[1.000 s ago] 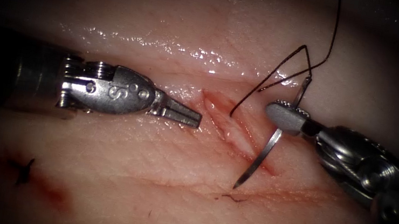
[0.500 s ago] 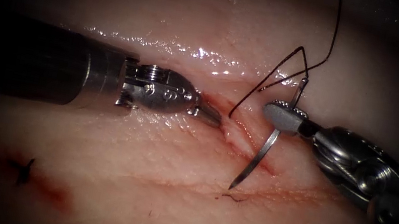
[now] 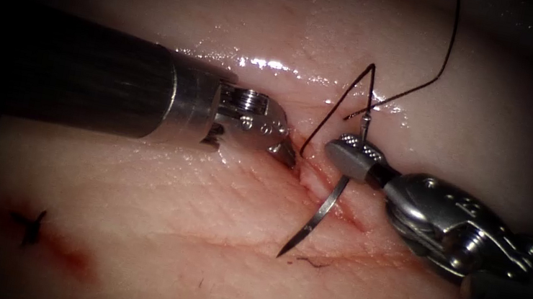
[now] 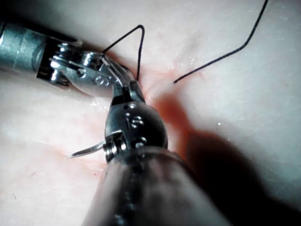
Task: Wound Closure
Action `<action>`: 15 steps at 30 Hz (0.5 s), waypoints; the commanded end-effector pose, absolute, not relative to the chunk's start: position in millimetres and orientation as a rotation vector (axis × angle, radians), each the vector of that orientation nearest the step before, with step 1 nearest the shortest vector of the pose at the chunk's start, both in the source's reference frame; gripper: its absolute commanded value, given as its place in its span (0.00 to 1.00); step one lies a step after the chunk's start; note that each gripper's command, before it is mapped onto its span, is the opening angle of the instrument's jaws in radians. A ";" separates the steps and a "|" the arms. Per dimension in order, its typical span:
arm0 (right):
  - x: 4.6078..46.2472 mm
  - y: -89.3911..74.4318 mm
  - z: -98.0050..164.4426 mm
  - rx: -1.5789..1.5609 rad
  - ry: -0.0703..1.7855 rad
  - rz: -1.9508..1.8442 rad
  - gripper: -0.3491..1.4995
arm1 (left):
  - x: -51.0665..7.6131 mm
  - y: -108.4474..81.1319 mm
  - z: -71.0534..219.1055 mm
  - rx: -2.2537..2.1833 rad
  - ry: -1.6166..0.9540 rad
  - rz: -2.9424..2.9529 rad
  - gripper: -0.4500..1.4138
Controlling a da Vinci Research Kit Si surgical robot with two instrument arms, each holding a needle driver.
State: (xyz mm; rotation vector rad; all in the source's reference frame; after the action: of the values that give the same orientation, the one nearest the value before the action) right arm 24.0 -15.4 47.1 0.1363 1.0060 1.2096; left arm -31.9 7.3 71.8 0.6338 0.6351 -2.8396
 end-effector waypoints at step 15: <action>25.4 -13.0 48.6 -0.157 1.037 1.142 0.00 | -32.0 4.8 71.2 0.519 0.697 -2.745 0.41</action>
State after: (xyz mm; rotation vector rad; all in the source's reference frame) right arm 24.7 -13.0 48.1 -0.1652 1.0353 1.1422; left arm -31.6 4.8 70.6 0.5184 0.6982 -2.7461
